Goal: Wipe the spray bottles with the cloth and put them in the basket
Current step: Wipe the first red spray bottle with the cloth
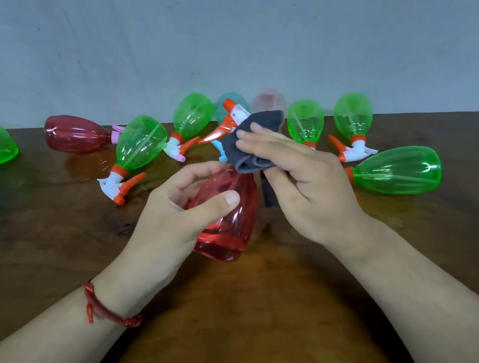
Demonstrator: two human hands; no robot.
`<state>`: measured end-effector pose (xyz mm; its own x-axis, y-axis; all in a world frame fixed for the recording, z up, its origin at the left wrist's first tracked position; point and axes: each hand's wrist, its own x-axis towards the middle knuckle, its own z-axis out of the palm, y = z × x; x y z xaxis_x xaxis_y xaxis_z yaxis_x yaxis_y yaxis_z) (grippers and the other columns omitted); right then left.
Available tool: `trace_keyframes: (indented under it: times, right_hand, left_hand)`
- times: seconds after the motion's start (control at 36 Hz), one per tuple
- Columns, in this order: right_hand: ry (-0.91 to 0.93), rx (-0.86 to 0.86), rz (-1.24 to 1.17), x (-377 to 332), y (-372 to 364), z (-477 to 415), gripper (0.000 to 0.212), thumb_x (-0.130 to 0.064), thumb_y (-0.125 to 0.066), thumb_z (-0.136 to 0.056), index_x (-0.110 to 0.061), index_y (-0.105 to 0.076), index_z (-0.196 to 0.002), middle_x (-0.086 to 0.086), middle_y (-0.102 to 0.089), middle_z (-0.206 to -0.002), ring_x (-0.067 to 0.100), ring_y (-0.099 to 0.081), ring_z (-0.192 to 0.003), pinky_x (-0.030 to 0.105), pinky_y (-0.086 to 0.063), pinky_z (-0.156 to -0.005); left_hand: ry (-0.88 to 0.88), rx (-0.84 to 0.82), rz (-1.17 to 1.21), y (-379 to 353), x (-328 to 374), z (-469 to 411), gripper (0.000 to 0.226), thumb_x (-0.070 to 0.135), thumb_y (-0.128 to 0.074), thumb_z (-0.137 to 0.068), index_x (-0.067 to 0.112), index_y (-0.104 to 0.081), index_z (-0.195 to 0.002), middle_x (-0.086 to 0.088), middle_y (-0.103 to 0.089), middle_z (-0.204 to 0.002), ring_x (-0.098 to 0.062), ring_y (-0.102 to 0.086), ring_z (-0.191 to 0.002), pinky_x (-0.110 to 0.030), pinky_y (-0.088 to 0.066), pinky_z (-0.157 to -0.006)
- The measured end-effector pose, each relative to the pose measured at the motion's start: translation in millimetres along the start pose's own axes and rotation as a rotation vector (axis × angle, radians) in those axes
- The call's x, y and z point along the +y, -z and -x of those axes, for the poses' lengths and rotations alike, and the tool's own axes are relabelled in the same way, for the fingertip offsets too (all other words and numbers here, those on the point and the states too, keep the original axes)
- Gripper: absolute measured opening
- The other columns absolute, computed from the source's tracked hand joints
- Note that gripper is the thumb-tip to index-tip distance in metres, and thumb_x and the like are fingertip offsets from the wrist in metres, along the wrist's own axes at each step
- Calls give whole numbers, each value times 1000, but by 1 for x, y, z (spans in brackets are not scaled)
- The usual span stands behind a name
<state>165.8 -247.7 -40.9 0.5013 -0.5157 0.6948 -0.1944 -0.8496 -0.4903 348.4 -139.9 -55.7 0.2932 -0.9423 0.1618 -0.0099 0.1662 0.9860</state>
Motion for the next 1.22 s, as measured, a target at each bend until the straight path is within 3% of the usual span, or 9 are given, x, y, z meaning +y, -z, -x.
trace_keyframes:
  times: [0.11,0.19,0.22,0.31,0.42,0.64,0.83,1.03,1.22]
  right_hand:
    - [-291,262,-222,-5,-1,-3,39,0,-56,-101,-16,-74,-132,-14,-75,-124,-1,-66,-123,31,-50,-111]
    - [-522,474,-536,-7,-1,-10,33,-2,-54,-105,-15,-74,-128,-10,-79,-110,6,-74,-101,33,-60,-92]
    - [-525,494,-538,-9,-1,-11,34,-3,-53,-105,-16,-73,-129,-8,-78,-113,8,-74,-104,35,-59,-94]
    - [-400,412,-383,-19,-5,-7,38,-4,-53,-106,-24,-70,-134,-12,-71,-135,3,-61,-131,32,-46,-116]
    - [-305,228,-216,-22,-14,0,42,-3,-52,-107,-19,-65,-143,-13,-57,-152,-6,-46,-143,16,-36,-118]
    - [-84,61,49,-19,-17,-2,44,0,-48,-108,-15,-61,-148,-3,-48,-161,12,-31,-157,27,-29,-127]
    - [-1,-149,13,-17,-17,-3,47,4,-48,-105,-15,-63,-145,-7,-52,-158,7,-31,-156,34,-26,-129]
    - [55,-125,6,-7,1,-2,49,12,-50,-103,-11,-63,-144,-4,-55,-156,9,-39,-153,39,-34,-126]
    - [-19,1,47,4,-1,-1,50,10,-51,-100,-12,-67,-141,-4,-60,-151,7,-45,-149,31,-34,-126]
  left_hand:
    - [-27,0,-64,1,-1,-2,58,39,-89,-74,27,-74,-128,-4,-77,-127,-30,-75,-117,-50,-62,-94]
    - [-34,-10,-134,1,-2,-1,54,40,-90,-75,33,-75,-126,-2,-77,-126,-29,-74,-117,-56,-61,-98]
    - [-35,-14,-140,0,-1,-1,54,40,-90,-75,33,-75,-126,-1,-77,-126,-29,-75,-116,-56,-61,-98]
    - [-55,-48,-173,-4,-1,1,53,32,-92,-78,29,-75,-128,-1,-78,-125,-27,-75,-116,-54,-61,-100]
    - [-91,-59,-240,-7,-2,4,54,25,-90,-80,26,-73,-131,3,-79,-124,-19,-75,-116,-48,-58,-105]
    - [-87,-52,-299,-4,3,3,56,36,-94,-77,31,-73,-129,4,-79,-123,-19,-75,-116,-49,-60,-102]
    - [-52,-109,-285,-5,6,7,39,18,-89,-86,20,-75,-122,1,-81,-115,-20,-78,-109,-52,-61,-99]
    - [-38,-81,-123,-3,3,3,50,35,-92,-74,25,-78,-121,-4,-80,-119,-26,-77,-112,-52,-59,-100]
    - [-5,-12,-60,3,2,0,60,42,-91,-68,27,-78,-124,-5,-79,-123,-31,-77,-112,-51,-62,-93]
